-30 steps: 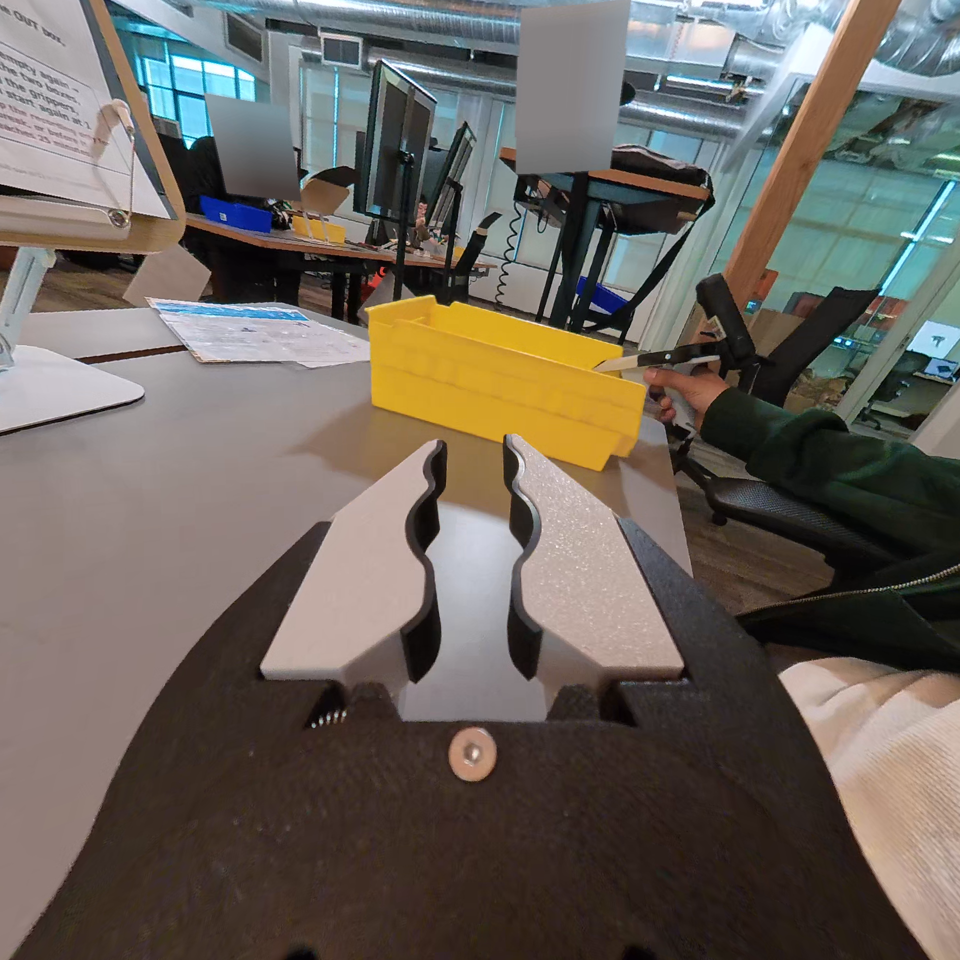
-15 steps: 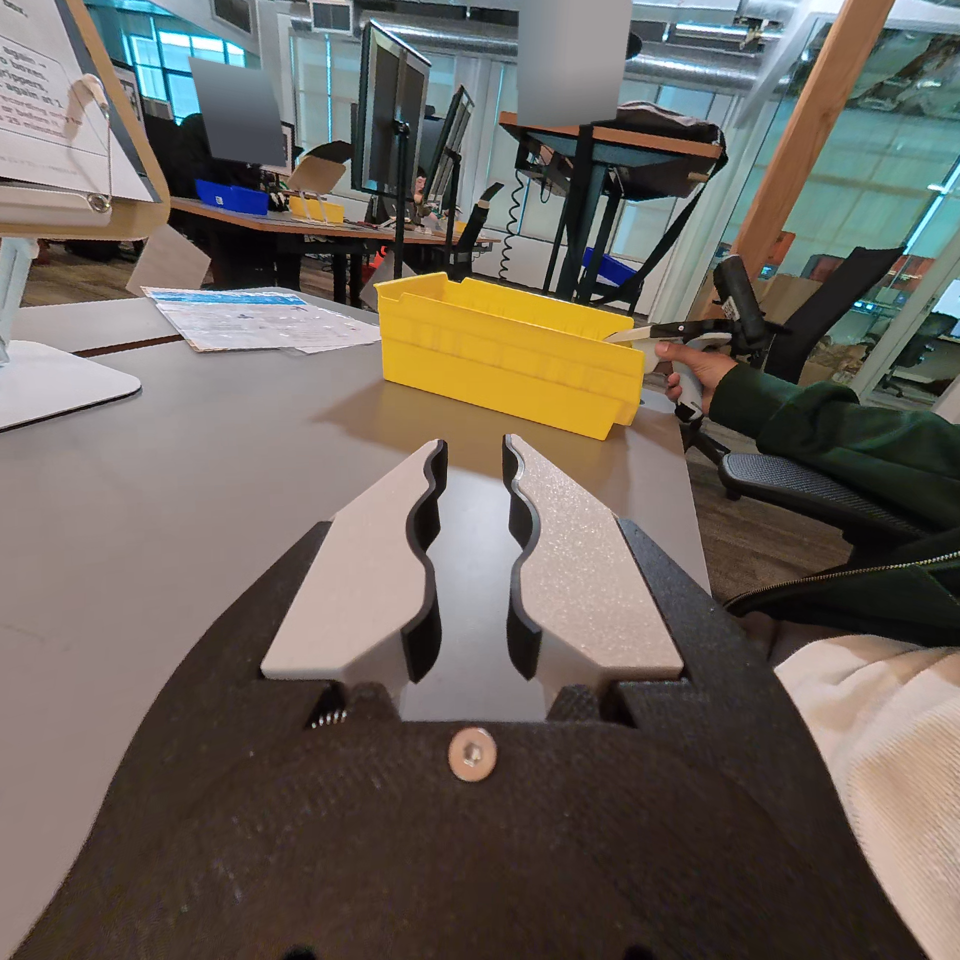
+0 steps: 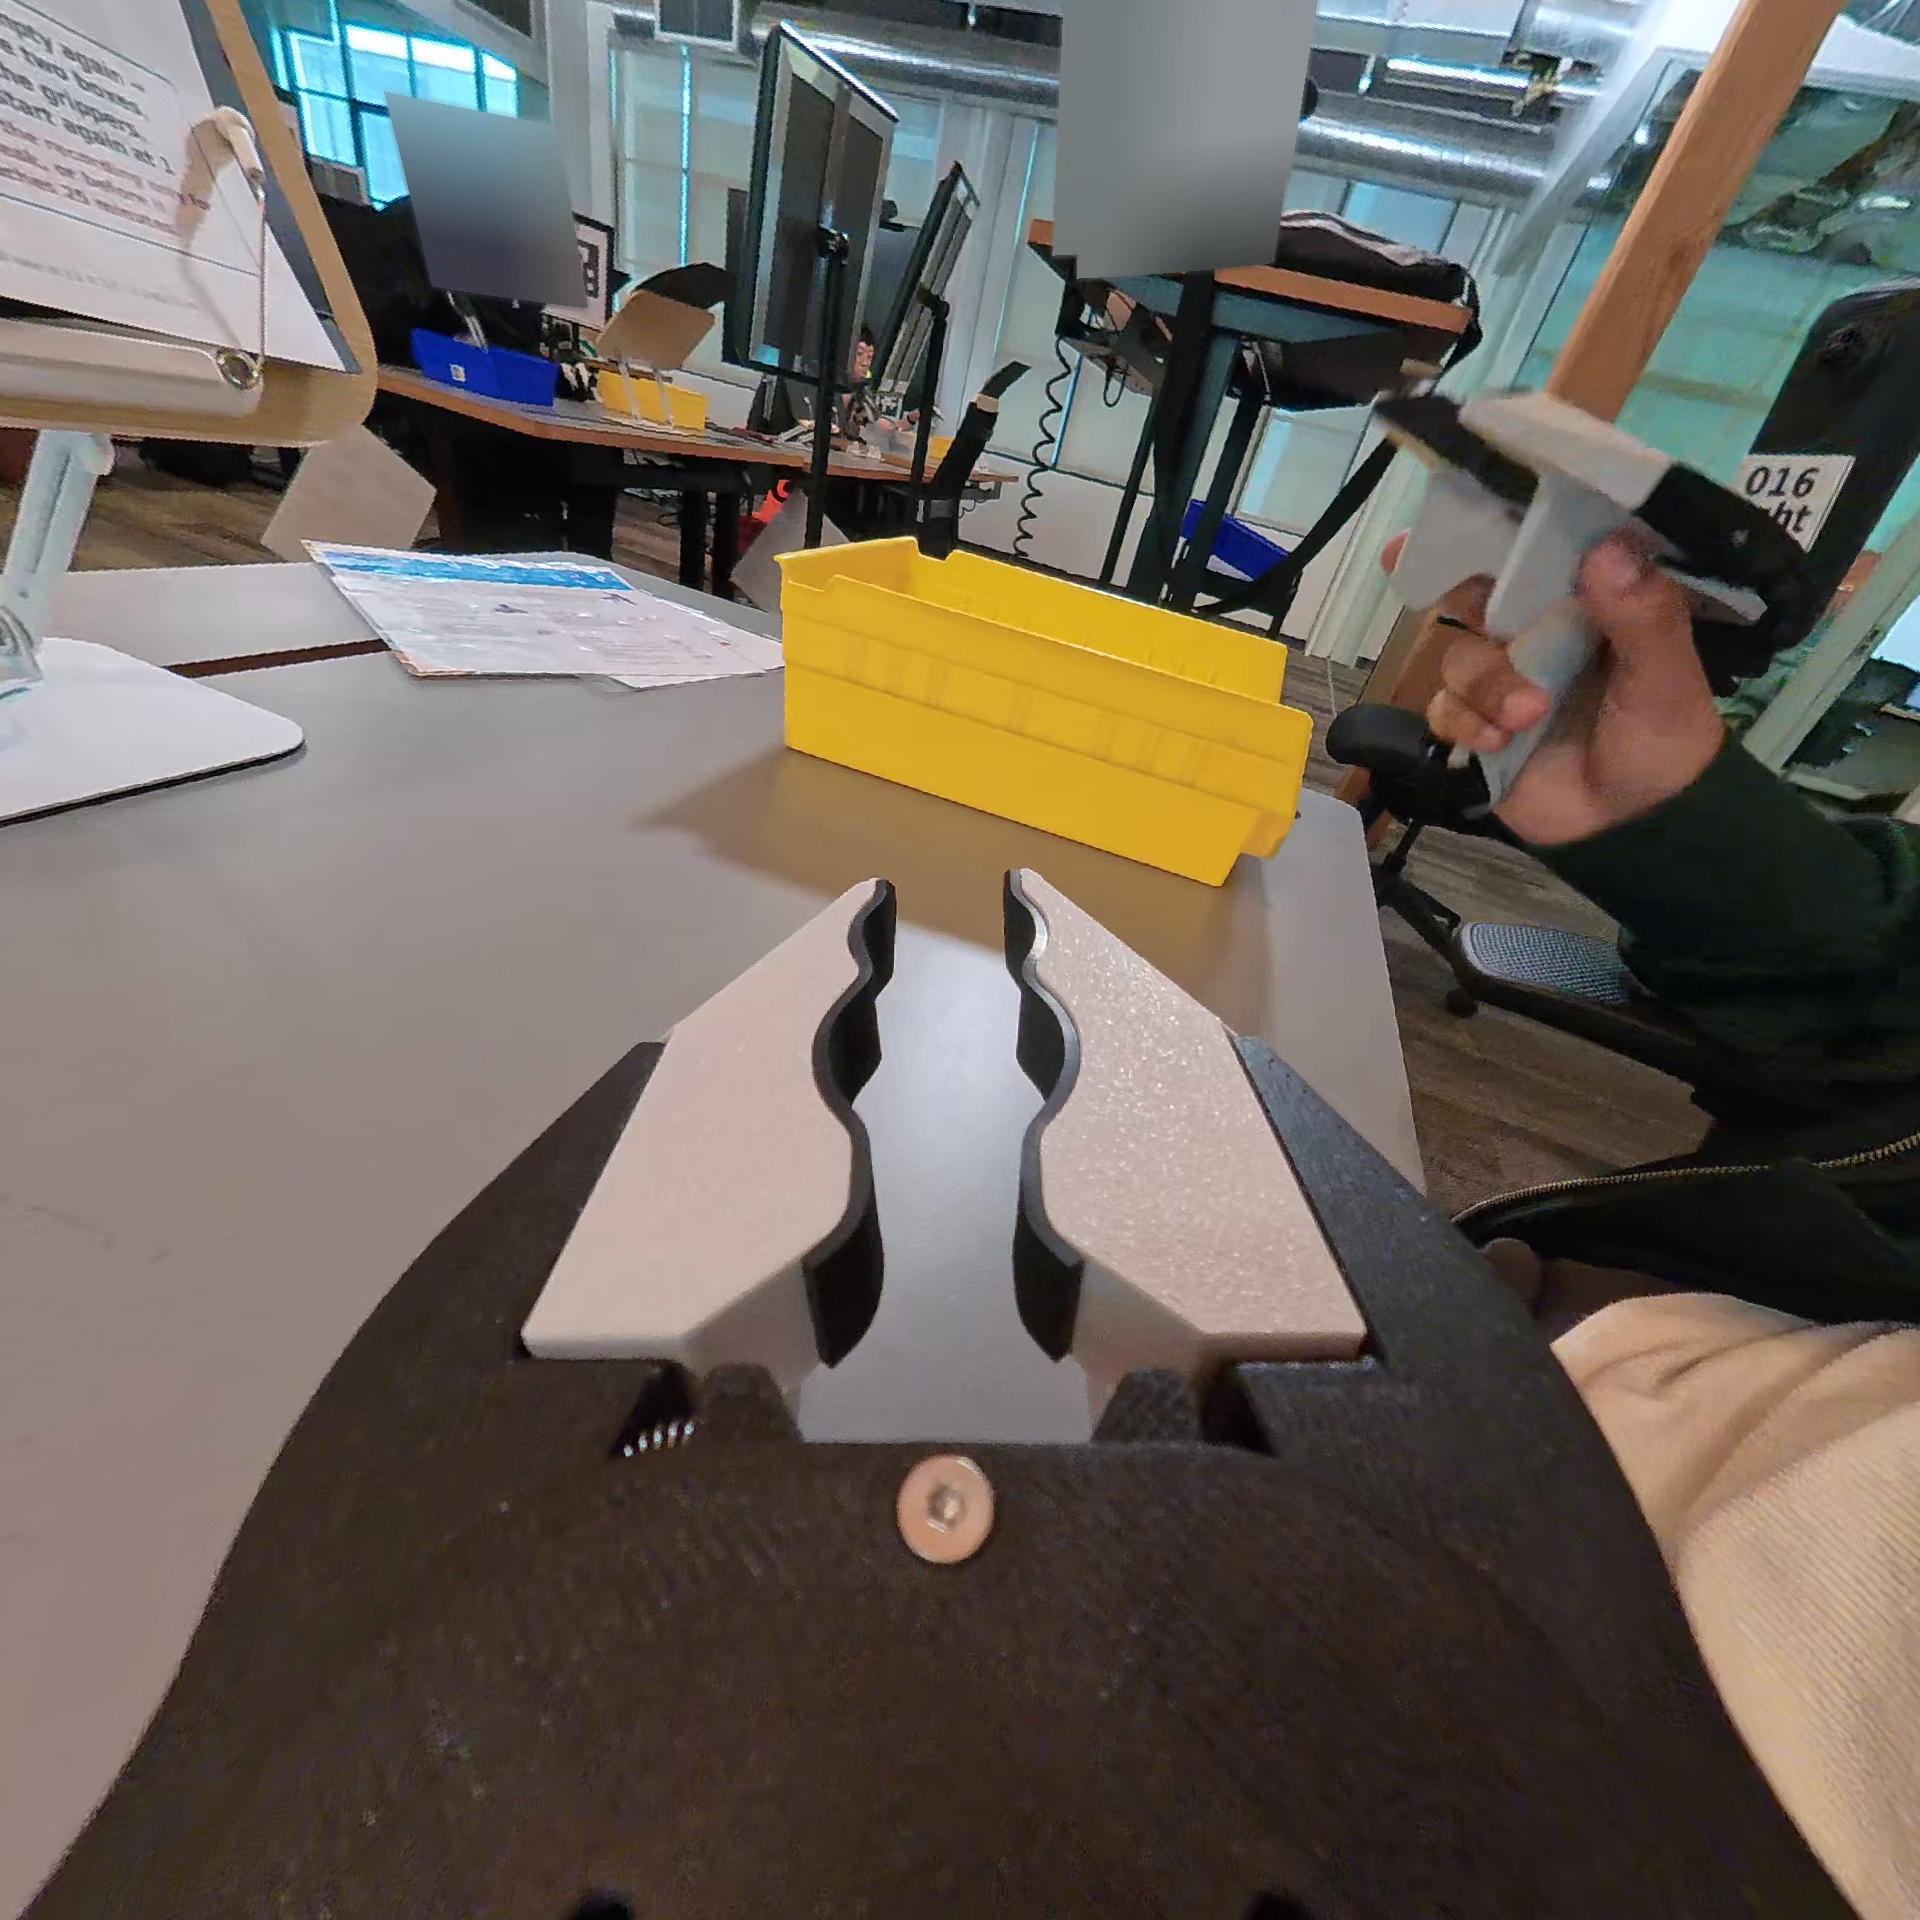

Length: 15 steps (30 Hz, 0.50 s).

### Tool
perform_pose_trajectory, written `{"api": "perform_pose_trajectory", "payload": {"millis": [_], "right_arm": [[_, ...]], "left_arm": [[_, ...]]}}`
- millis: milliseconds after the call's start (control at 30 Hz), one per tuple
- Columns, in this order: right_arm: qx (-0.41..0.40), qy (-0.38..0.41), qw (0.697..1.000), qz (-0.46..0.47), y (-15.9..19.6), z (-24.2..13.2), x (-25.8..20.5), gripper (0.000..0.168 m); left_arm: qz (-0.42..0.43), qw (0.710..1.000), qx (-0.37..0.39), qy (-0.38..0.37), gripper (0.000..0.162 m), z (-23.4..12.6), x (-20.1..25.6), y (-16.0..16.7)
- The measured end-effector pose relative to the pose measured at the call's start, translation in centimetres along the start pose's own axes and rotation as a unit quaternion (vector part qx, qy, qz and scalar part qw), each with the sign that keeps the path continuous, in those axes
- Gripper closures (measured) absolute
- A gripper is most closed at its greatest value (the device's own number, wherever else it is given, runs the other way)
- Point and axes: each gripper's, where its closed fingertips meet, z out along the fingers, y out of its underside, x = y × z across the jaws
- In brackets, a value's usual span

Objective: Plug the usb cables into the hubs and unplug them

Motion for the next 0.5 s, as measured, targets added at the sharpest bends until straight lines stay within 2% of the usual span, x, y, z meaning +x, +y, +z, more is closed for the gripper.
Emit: {"api": "perform_pose_trajectory", "payload": {"millis": [100,200,333,500], "right_arm": [[-0.084,-0.097,0.992,0.02,5.8,3.0,-6.8,0.127],[-0.162,-0.157,0.974,-0.018,9.8,4.0,-10.6,0.127],[-0.19,-0.167,0.966,-0.059,11.5,4.2,-11.6,0.127],[-0.189,-0.165,0.968,-0.024,11.5,4.0,-10.9,0.128]], "left_arm": [[0.008,1.0,0.0,-0.005,0.143,-0.1,-0.1,0.0],[0.006,1.0,0.001,-0.008,0.143,-0.3,-0.2,-0.1],[0.002,1.0,0.003,-0.012,0.143,-0.3,-0.4,-0.1],[-0.004,1.0,0.003,-0.013,0.143,-0.3,-0.5,-0.1]]}}
